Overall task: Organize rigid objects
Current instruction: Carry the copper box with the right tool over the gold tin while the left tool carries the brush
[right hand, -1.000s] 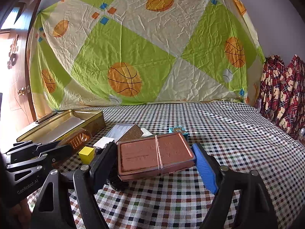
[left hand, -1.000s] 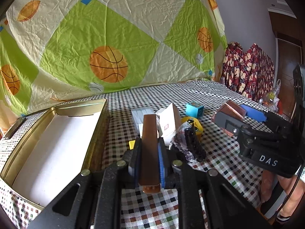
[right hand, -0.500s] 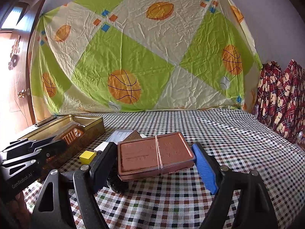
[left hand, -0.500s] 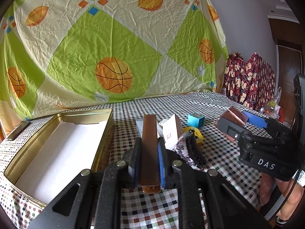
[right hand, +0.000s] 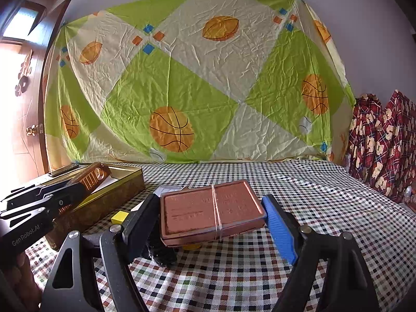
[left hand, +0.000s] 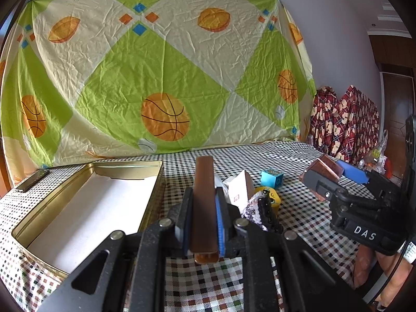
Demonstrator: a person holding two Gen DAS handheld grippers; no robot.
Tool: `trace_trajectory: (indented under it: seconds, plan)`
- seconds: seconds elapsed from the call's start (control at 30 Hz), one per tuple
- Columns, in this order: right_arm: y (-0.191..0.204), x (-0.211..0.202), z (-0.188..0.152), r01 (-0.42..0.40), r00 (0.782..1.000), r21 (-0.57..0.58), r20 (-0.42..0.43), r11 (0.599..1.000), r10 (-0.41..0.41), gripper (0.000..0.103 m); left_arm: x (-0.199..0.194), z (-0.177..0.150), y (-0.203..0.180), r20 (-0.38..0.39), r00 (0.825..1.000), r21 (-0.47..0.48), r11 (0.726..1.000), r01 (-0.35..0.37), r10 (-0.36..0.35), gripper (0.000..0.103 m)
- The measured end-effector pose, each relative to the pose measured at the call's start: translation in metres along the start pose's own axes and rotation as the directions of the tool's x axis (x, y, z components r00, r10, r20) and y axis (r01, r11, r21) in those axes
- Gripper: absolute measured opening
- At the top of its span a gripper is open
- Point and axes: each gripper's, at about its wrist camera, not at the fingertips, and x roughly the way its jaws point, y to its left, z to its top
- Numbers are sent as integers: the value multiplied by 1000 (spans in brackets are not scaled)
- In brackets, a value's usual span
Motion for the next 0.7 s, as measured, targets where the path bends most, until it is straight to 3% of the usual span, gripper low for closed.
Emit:
trace_trajectory:
  seconds: [0.7]
  plan:
    - [4, -6, -1, 61, 997, 18, 37, 998, -62, 82, -11, 1, 9, 71, 996, -44, 998, -52, 55, 14]
